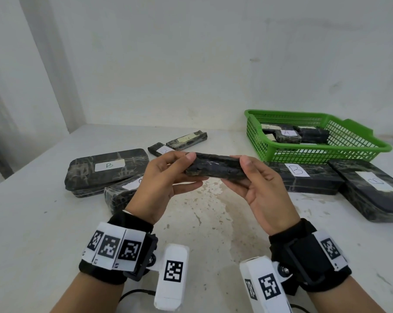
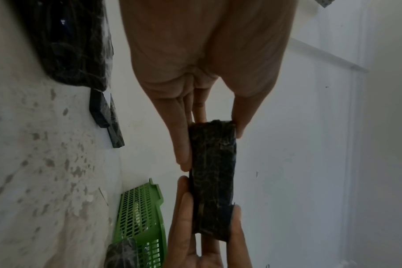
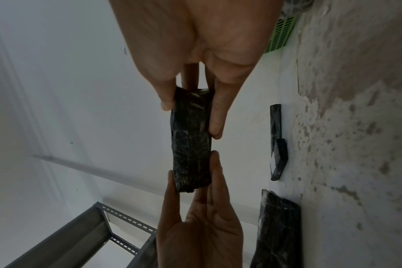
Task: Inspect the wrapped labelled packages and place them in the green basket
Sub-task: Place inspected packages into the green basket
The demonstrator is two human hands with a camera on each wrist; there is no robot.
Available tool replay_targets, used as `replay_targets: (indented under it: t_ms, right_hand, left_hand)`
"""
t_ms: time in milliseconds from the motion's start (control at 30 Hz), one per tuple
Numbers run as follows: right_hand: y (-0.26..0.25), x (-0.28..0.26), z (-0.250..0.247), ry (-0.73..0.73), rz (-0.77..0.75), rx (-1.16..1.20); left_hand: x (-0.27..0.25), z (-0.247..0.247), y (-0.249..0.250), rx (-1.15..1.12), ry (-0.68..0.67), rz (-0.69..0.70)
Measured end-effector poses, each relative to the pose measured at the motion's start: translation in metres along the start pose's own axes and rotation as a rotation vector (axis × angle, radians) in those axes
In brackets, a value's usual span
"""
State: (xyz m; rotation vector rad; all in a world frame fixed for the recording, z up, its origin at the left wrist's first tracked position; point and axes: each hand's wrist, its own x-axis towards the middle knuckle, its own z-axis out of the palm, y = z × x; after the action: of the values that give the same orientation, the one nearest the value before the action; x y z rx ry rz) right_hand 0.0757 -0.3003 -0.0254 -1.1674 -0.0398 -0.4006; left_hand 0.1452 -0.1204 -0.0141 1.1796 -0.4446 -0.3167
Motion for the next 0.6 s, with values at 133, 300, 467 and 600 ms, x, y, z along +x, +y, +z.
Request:
replay_targets:
  t_ms: [133,300,467,600]
  right_hand:
    - [0.0007,-0.0015,0.0018,-0.031,0.028,-0.005]
    - [0.0030,0.0002,-0.0025,0.047,-0.033,-0.078]
    - [0.0062,0.0022,-0.0032,0.038,0.010,-0.068]
    - [0.0079,0.0015,-0.0017,-0.009,0.032,-0.008]
  left_hand:
    - [0.0002,0.0002,0.0000,0.007,0.026,0.002]
    - [-0.0003,-0.0006,0.0016,0.022,-0.040,-0.097]
    - [0.0007,-0.0012,-0.0004,0.007,-0.005,-0.123]
    - [0.0021,-0.0024,-0.0015,-0.006,0.018,-0.078]
